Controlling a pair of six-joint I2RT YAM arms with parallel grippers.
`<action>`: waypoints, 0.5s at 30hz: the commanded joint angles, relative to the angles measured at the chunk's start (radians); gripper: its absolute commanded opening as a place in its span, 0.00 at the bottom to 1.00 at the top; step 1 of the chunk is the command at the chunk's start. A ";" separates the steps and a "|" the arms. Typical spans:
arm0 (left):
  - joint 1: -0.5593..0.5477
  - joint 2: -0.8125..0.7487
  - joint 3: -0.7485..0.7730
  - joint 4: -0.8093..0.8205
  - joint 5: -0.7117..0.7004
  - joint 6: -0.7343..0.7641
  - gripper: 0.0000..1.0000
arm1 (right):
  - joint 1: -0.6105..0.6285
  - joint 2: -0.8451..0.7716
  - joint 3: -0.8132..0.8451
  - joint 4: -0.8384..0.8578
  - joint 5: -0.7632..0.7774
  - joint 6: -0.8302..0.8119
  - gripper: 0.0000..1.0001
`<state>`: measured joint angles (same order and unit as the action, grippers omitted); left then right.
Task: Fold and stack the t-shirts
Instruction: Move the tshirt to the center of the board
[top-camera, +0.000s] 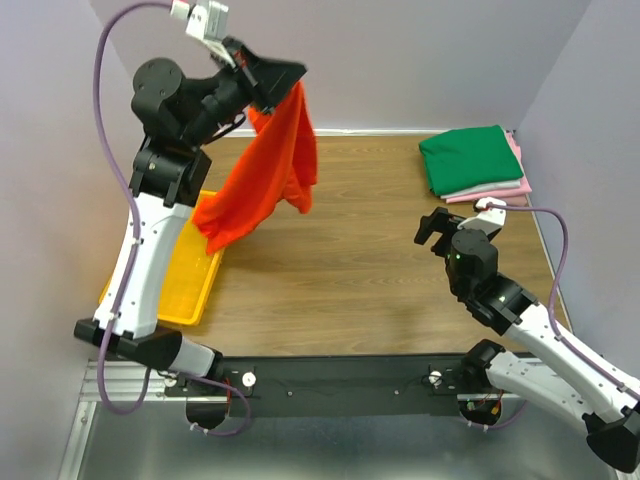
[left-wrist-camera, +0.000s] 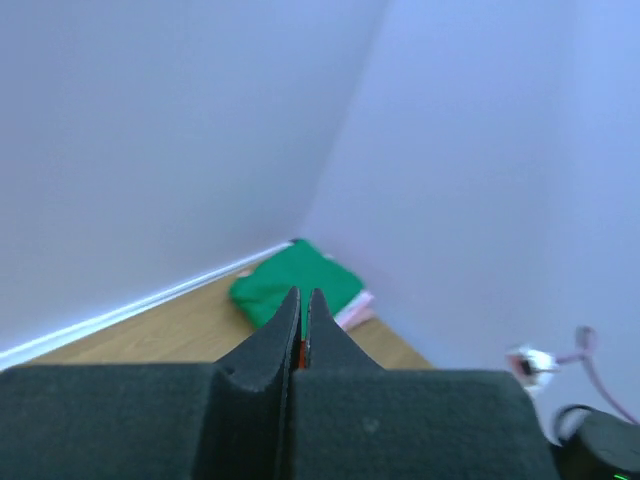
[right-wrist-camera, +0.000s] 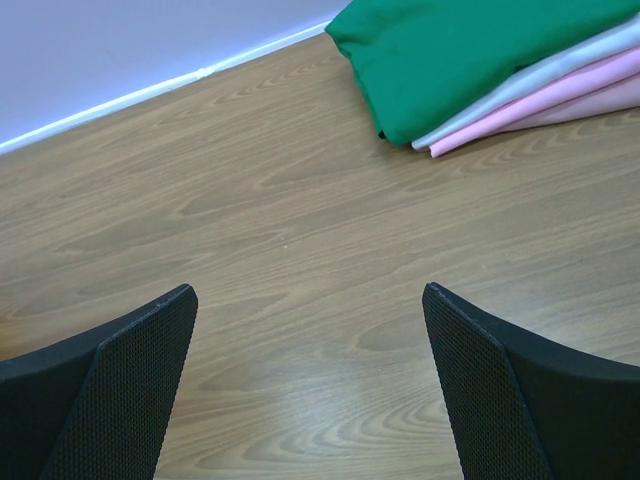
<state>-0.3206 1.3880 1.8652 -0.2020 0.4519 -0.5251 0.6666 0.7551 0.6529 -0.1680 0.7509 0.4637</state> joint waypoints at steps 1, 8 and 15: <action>-0.073 0.083 0.254 0.133 0.200 -0.059 0.00 | 0.004 0.009 0.007 -0.007 0.053 0.016 1.00; -0.143 0.207 0.324 0.383 0.350 -0.216 0.00 | 0.004 0.009 0.001 -0.010 0.056 0.020 1.00; -0.085 0.080 -0.166 0.395 0.170 -0.033 0.18 | 0.004 -0.023 -0.016 -0.016 0.056 0.015 1.00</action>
<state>-0.4522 1.5055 1.9015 0.1848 0.7136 -0.6353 0.6666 0.7521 0.6525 -0.1711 0.7704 0.4644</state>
